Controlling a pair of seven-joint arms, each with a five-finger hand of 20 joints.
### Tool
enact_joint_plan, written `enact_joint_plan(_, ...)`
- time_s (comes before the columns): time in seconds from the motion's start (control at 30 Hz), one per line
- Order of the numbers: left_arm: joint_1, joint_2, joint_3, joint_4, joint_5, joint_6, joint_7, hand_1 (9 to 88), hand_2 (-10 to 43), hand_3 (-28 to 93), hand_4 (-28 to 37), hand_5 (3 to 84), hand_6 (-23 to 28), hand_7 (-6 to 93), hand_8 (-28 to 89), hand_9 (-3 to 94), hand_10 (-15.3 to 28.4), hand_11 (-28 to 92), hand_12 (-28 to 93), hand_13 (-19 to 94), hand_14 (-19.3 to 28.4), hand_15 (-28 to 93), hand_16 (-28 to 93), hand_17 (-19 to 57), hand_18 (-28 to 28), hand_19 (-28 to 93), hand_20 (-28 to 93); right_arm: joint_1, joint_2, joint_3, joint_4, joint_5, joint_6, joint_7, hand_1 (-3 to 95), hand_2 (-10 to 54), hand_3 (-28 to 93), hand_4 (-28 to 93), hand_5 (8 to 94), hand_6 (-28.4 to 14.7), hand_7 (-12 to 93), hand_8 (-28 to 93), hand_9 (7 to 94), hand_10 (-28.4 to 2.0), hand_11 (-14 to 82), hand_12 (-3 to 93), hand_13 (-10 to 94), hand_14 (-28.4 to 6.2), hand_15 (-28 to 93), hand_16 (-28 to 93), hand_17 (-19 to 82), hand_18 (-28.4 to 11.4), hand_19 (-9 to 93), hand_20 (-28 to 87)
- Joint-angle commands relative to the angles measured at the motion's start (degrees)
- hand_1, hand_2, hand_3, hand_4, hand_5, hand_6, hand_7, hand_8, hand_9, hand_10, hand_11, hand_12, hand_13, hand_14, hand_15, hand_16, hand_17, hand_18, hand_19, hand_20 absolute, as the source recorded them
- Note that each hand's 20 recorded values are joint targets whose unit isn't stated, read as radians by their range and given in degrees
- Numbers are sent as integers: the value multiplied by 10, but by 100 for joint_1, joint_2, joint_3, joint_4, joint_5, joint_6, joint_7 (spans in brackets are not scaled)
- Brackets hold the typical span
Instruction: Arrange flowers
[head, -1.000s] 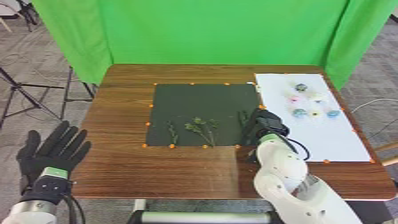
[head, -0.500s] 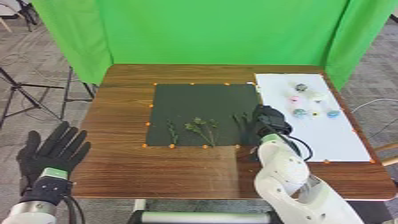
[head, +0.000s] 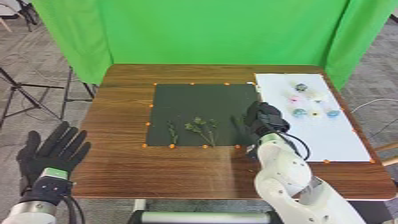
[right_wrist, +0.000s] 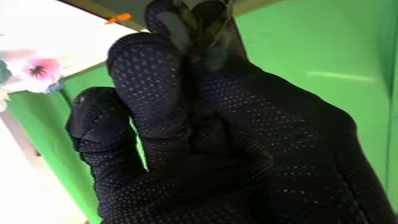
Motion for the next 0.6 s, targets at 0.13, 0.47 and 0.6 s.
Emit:
enact_joint_plan(0.13,97,-29,-34,-41,-26,17,2,268,135,698,-283,356,71,167,-107,333,145,263,125,240,144,400,-78,-52,122,280,92,-75,-22,41,-29,39,-89,208,325,211,697,-218,696,-57,249,-69,762,-171,273,233,769,-108,565,330,448,-246,932,286)
enact_joint_plan(0.47,73,-22,-34,-42,-14,29,-24,266,136,699,-283,357,71,167,-106,333,145,264,125,240,144,399,-78,-53,122,281,92,-60,-34,-2,18,21,-49,327,351,139,346,-235,718,-63,239,-84,780,-182,265,231,778,-118,560,322,453,-258,932,282)
enact_joint_plan(0.6,72,-30,-45,-44,4,29,-57,267,135,700,-283,357,71,167,-106,334,146,264,125,240,144,399,-77,-53,122,281,92,-76,-32,-3,24,-16,13,337,377,143,202,-184,721,-69,219,-84,779,-187,258,228,777,-120,558,323,452,-261,932,283)
